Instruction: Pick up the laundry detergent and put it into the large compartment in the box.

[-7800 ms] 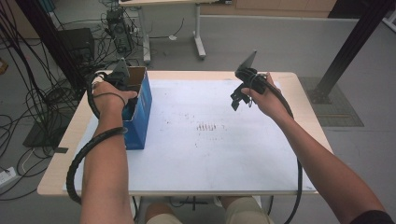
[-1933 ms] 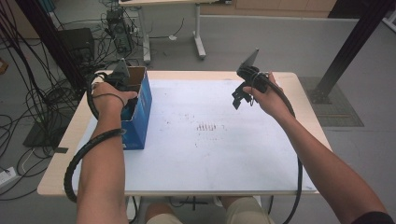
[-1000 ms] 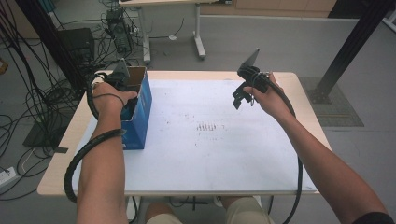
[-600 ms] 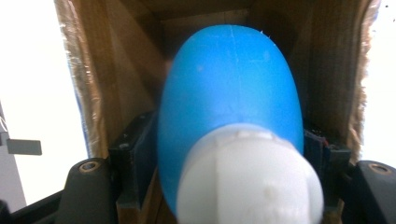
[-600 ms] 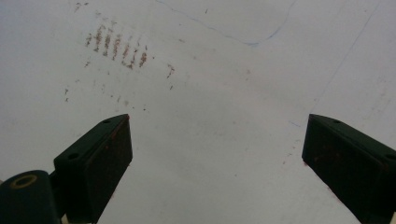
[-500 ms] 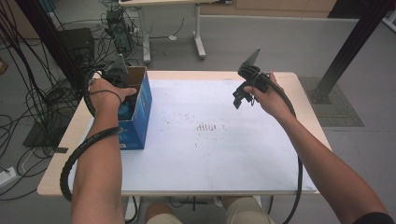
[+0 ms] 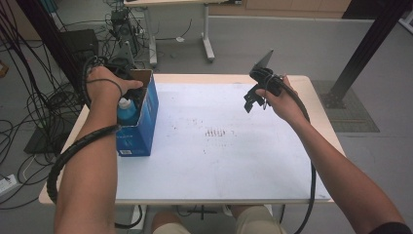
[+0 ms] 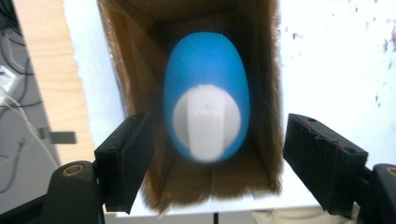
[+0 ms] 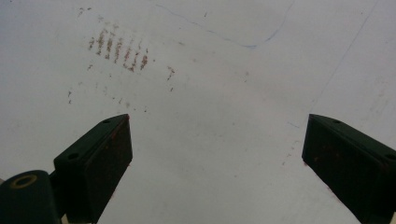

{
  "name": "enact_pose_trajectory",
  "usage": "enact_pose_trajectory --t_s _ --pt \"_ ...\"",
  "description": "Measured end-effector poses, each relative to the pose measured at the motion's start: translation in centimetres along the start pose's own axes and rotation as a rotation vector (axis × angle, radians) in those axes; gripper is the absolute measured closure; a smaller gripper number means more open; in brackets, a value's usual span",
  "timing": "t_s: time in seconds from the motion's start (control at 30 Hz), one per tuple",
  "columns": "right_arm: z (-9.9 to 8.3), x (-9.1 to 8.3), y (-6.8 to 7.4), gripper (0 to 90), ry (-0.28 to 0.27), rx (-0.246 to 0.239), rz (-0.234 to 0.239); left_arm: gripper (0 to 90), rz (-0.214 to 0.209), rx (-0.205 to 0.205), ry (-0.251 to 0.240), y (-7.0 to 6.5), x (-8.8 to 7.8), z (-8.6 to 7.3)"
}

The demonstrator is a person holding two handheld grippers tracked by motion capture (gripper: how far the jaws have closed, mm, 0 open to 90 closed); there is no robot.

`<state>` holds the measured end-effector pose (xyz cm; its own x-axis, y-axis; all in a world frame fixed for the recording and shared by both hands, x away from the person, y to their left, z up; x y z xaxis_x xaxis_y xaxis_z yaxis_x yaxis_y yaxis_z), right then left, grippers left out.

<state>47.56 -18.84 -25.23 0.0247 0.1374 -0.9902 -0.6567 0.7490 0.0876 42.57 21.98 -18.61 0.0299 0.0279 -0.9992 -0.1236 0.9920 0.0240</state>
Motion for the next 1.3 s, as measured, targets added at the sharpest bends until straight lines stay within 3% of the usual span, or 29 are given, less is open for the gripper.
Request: enact_pose_trajectory --t_s 0.1,0.27,0.57,0.83,0.9,1.07,1.3 --pt "0.1 0.1 0.0 8.6 0.001 -0.001 0.002 22.4 0.003 0.055 -0.033 -0.9 -1.5 0.0" --pt "0.4 0.3 0.1 8.6 0.005 0.000 0.010 18.9 0.036 0.200 -0.092 -3.7 -3.2 0.0" --pt "0.4 0.5 -0.1 8.6 0.018 0.008 0.011 13.5 0.065 0.464 -0.116 -8.6 -3.8 -0.2" --pt "0.3 0.4 -0.5 8.5 0.019 0.020 0.010 10.7 0.069 0.670 -0.134 -11.1 -3.7 -0.3" --pt "0.3 0.4 -0.6 8.6 0.021 0.020 0.009 10.6 0.051 0.711 -0.134 -11.7 -3.7 -0.4" --pt "0.2 0.5 -0.8 8.6 0.023 0.025 0.011 8.4 0.060 0.870 -0.186 -13.1 -4.2 -0.9" --pt "0.2 0.5 -0.9 8.6 0.027 0.034 0.010 7.7 0.077 0.990 -0.156 -14.2 -4.3 -0.9"
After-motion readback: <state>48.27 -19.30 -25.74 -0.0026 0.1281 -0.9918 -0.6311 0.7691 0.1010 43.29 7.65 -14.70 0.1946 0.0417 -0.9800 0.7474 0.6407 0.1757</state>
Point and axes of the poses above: each handheld gripper's, and its own axes: x roughly forward along the jaws, z roughly out of its top, y roughly to its left, the point moved 9 cm from there along x, roughly forward along the jaws, and after that the axes turned 15 degrees about -x, right-handed, at the moved point
